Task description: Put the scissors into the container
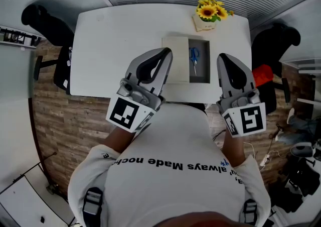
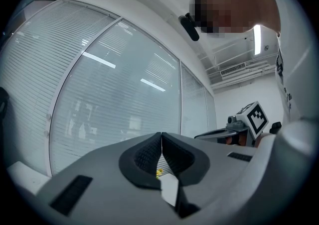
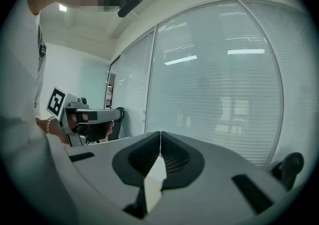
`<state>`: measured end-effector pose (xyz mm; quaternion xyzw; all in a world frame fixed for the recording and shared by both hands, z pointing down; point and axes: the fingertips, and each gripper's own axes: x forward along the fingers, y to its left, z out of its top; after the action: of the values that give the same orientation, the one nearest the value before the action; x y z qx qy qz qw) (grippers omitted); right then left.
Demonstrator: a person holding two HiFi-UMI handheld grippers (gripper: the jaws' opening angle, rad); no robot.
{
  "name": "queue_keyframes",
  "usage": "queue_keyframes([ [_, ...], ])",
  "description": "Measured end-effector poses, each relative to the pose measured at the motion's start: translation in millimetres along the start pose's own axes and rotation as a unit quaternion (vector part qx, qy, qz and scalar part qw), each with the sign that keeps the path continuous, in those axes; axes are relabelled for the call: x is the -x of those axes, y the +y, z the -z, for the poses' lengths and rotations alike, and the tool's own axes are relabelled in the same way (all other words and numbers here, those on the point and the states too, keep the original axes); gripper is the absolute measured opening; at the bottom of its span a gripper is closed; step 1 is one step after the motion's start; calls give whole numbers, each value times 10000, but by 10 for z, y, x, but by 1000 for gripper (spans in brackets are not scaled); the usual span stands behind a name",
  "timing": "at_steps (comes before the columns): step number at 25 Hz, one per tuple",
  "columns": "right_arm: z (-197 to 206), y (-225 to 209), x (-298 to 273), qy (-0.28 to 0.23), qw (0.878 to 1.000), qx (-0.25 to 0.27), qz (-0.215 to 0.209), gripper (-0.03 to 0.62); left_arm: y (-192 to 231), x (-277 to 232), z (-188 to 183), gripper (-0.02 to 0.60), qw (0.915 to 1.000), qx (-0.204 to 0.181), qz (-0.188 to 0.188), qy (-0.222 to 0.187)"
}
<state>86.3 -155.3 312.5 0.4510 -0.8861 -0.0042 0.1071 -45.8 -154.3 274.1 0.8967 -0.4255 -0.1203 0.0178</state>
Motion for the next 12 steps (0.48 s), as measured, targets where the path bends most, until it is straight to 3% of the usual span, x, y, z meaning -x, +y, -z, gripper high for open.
queue_keyframes([
  [12,-138,29,191,-247,9996,86,45,6,-16,16,9,20,10000,-8,3,-18],
])
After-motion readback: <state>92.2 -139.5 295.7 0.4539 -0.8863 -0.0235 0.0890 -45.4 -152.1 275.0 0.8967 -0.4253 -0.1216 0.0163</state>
